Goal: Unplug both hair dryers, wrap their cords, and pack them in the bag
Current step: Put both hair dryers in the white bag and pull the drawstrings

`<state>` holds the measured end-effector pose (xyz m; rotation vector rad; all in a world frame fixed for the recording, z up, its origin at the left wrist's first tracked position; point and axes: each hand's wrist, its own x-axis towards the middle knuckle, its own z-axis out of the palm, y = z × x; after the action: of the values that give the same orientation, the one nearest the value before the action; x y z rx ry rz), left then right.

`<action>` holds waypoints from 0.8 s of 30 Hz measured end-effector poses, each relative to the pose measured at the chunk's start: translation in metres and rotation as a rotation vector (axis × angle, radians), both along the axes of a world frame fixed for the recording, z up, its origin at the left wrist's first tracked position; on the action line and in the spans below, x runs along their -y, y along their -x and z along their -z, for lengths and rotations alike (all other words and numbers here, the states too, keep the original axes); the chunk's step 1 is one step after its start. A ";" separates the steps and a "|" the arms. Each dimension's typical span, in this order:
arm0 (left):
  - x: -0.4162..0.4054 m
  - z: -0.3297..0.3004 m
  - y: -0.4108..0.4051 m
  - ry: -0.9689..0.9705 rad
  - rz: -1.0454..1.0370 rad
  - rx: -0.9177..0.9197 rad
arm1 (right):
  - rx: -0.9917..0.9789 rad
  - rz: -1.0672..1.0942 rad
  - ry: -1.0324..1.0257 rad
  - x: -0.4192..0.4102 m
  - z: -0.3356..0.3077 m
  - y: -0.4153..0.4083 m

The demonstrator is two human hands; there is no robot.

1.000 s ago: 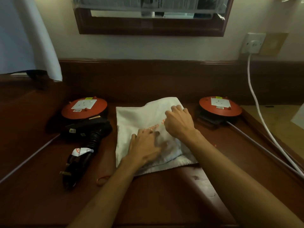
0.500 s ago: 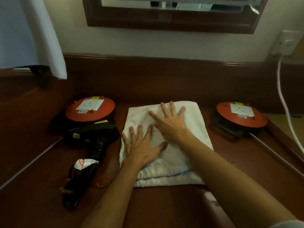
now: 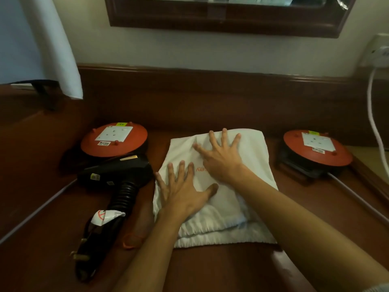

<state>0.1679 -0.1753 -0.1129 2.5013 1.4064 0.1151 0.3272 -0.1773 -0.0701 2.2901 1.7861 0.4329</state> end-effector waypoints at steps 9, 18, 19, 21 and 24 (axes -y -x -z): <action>0.004 -0.001 -0.001 -0.018 0.011 0.013 | -0.360 0.065 -0.102 0.054 -0.030 -0.006; 0.003 -0.014 0.011 0.033 0.060 0.170 | -0.511 0.175 -0.176 0.143 0.002 0.009; 0.003 -0.015 0.014 0.028 0.067 0.189 | -0.523 0.165 -0.206 0.143 0.004 0.007; 0.005 -0.017 0.018 0.022 0.106 0.238 | -0.528 0.136 -0.245 0.145 0.007 0.003; 0.016 -0.029 0.022 -0.064 0.190 0.422 | -0.482 0.146 -0.252 0.149 0.013 0.001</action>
<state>0.1459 -0.1916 -0.0837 2.4520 1.0052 0.6174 0.3264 -0.3268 -0.0830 2.8732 1.8263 0.0833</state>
